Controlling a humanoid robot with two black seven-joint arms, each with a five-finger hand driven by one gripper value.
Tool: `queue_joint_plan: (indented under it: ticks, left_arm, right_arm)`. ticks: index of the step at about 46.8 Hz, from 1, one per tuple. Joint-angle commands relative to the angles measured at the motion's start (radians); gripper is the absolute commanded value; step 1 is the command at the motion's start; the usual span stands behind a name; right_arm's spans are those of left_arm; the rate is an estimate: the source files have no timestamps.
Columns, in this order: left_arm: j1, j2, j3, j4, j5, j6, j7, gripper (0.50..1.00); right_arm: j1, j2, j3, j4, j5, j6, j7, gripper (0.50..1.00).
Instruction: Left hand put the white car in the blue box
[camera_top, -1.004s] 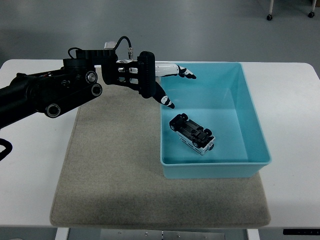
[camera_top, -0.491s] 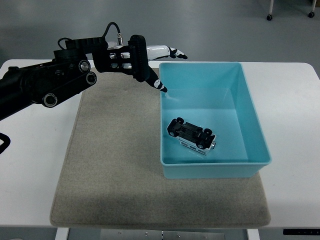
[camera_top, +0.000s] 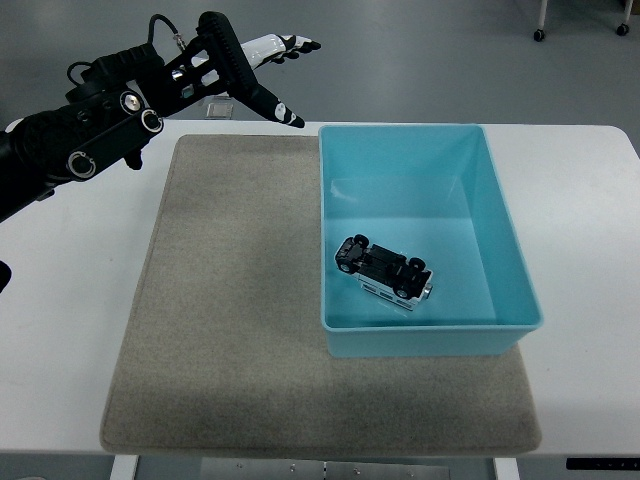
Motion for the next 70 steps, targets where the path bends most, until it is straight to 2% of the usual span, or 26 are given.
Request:
queue_joint_plan:
  ticks: [1,10,18,32,40,44,47,51,56,70]
  left_arm:
    - [0.003,0.0,0.001,0.05,-0.065,0.001,0.0,0.996]
    - [0.013,-0.003,0.001,0.126,-0.244,0.001,-0.001,0.996]
    - [0.033,-0.014,0.004,0.18,-0.48,0.007,-0.004,0.996]
    - [0.085,-0.051,-0.002,0.223,-0.822,0.017,-0.024,0.996]
    - [0.112,-0.06,-0.005,0.225,-1.019,-0.008,-0.061,0.996]
    - [0.122,-0.061,-0.01,0.225,-1.096,-0.054,-0.087,0.996]
    - [0.138,-0.072,-0.037,0.228,-1.135,-0.1,-0.118,0.996]
    - [0.167,-0.091,-0.105,0.245,-1.156,-0.135,-0.126,0.996]
    - [0.18,-0.1,-0.164,0.246,-1.156,-0.123,-0.126,0.996]
    - [0.171,-0.1,-0.169,0.245,-1.145,-0.109,-0.126,0.996]
  right_arm:
    - [0.0,0.0,0.0,0.0,-0.001,0.0,0.0,0.936]
    - [0.0,0.0,0.0,0.0,0.001,0.0,0.0,0.936]
    - [0.0,0.0,0.0,0.0,0.001,0.0,0.0,0.936]
    - [0.0,0.0,0.0,0.0,0.001,0.0,0.0,0.936]
    - [0.0,0.0,0.0,0.0,-0.001,0.0,0.0,0.936]
    - [0.0,0.0,0.0,0.0,-0.001,0.0,0.0,0.936]
    - [0.001,0.0,0.0,0.0,-0.001,0.0,0.0,0.936]
    - [0.0,0.0,0.0,0.0,-0.001,0.0,0.0,0.936]
    - [0.0,0.0,0.0,0.0,0.001,0.0,0.0,0.936]
    - [0.0,0.0,0.0,0.0,-0.001,0.0,0.0,0.936]
